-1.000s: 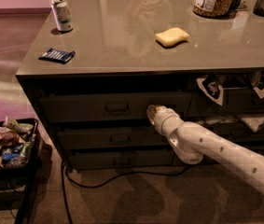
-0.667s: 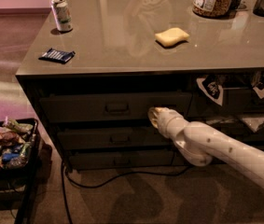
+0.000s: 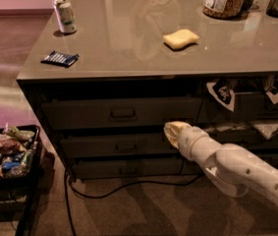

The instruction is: Close top drawer

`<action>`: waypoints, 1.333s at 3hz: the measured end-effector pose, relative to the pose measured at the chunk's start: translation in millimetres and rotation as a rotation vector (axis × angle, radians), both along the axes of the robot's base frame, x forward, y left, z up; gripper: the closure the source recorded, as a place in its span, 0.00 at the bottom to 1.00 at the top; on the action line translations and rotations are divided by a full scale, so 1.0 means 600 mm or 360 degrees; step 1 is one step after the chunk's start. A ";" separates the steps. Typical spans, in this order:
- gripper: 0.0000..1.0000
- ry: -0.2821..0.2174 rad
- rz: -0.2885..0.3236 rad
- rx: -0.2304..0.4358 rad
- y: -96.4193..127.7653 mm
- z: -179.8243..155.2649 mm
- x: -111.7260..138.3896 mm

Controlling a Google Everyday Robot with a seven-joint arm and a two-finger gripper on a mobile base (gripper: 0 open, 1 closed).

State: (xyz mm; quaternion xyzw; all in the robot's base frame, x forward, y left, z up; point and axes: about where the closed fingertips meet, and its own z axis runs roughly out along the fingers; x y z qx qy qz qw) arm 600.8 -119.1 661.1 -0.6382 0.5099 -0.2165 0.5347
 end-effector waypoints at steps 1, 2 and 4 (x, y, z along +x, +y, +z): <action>1.00 -0.0072 0.0072 0.0077 -0.021 0.016 -0.051; 1.00 -0.0167 0.0072 0.0114 -0.042 0.024 -0.121; 1.00 -0.0438 -0.0134 0.0079 -0.045 0.052 -0.269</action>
Offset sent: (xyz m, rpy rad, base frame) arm -0.1337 -0.0592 0.0235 0.0956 -0.1847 -0.0043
